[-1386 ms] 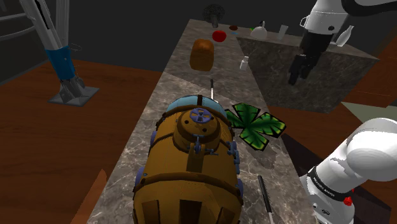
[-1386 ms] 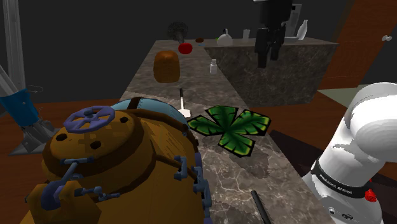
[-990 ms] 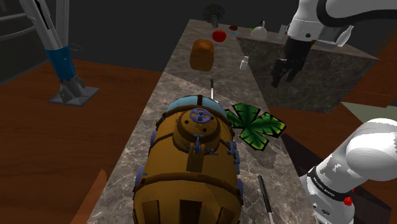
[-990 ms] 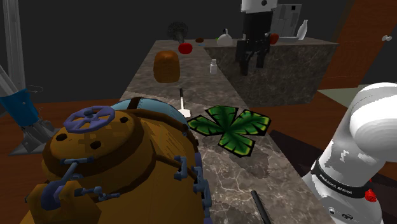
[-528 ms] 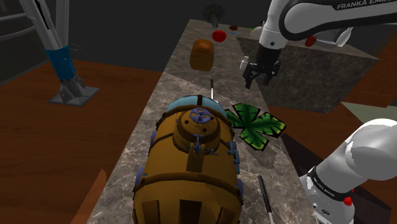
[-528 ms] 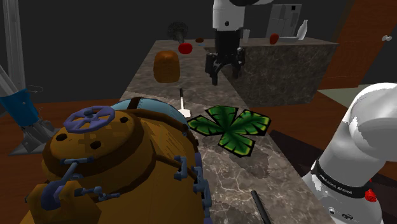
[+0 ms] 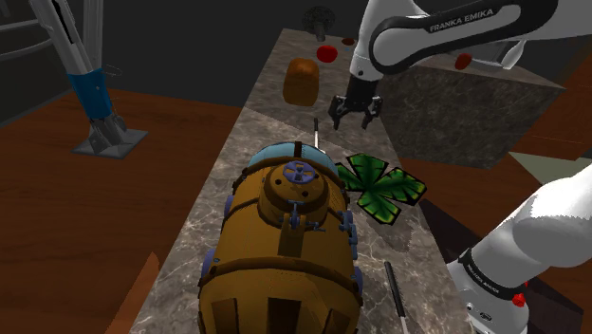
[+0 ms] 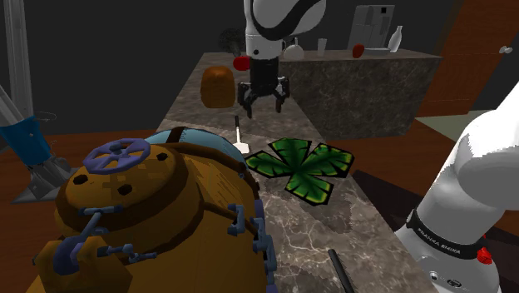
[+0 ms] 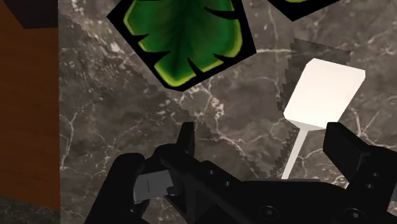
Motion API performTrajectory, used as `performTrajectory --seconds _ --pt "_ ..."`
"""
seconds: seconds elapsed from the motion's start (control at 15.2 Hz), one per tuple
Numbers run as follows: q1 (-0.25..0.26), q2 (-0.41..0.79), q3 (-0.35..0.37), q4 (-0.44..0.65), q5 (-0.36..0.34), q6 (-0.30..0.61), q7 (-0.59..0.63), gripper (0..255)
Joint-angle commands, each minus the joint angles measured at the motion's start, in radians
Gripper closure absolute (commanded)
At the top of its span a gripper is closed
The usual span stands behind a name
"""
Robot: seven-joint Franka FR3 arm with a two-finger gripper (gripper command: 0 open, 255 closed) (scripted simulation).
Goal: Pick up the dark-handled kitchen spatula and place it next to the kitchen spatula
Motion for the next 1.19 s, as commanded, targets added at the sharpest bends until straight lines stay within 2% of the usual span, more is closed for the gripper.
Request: performTrajectory --seconds 0.0,0.59,1.12 --pt "-0.005 0.081 0.011 0.048 -0.021 0.043 0.070 0" --pt "0.000 0.397 -0.005 0.315 -0.121 0.122 0.317 0" --pt "0.002 0.451 -0.012 0.282 -0.139 0.208 0.328 0"
